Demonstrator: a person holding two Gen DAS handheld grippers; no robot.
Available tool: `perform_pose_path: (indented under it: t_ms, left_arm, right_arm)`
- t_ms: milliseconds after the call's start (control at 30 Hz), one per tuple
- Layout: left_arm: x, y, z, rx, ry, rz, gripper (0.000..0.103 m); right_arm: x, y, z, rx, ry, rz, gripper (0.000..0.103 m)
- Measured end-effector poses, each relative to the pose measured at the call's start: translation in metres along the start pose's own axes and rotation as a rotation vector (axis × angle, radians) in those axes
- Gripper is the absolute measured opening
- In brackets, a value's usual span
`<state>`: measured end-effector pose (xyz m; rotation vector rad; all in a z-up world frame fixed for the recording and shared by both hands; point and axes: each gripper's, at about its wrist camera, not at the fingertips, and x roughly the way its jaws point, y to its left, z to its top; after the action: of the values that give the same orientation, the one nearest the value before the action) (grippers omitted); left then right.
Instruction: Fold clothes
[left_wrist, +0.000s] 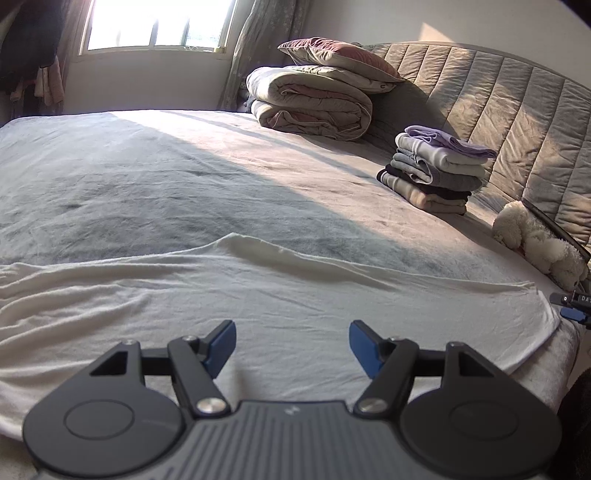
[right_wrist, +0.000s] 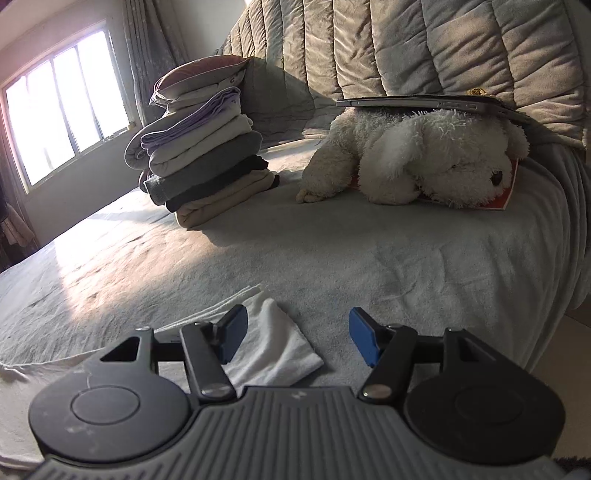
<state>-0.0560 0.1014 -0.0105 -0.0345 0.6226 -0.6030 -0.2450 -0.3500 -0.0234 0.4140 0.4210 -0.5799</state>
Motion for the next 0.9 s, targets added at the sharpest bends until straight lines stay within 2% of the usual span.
perform_pose_path:
  t_ms: [167, 267, 300, 333, 400, 533, 700, 900]
  left_arm:
    - [-0.003, -0.001, 0.000, 0.005, -0.001, -0.001, 0.069]
    - [-0.002, -0.001, -0.001, 0.000, 0.006, -0.005, 0.069]
    - [-0.001, -0.001, -0.001, -0.006, 0.008, -0.010, 0.069]
    - [-0.001, -0.001, 0.000, -0.017, 0.010, -0.021, 0.069]
    - [-0.001, 0.000, 0.001, -0.047, 0.015, -0.048, 0.069]
    - [0.004, 0.004, 0.003, -0.168, 0.049, -0.154, 0.069]
    - [0.017, 0.007, 0.000, -0.305, 0.126, -0.284, 0.069]
    - [0.031, 0.023, -0.008, -0.519, 0.187, -0.434, 0.070]
  right_arm:
    - [0.013, 0.020, -0.014, -0.172, 0.021, -0.079, 0.054]
    - [0.015, 0.025, -0.014, -0.212, 0.039, -0.048, 0.030]
    - [0.015, 0.025, -0.012, -0.203, 0.047, -0.033, 0.017]
    - [0.016, 0.025, -0.010, -0.192, 0.056, -0.023, 0.011]
    - [0.015, 0.027, -0.004, -0.173, 0.069, -0.015, 0.009]
    - [0.005, 0.042, 0.008, -0.169, 0.055, 0.060, 0.009]
    - [-0.005, 0.086, 0.016, -0.220, 0.050, 0.177, 0.009]
    - [-0.010, 0.158, 0.006, -0.301, 0.091, 0.354, 0.009]
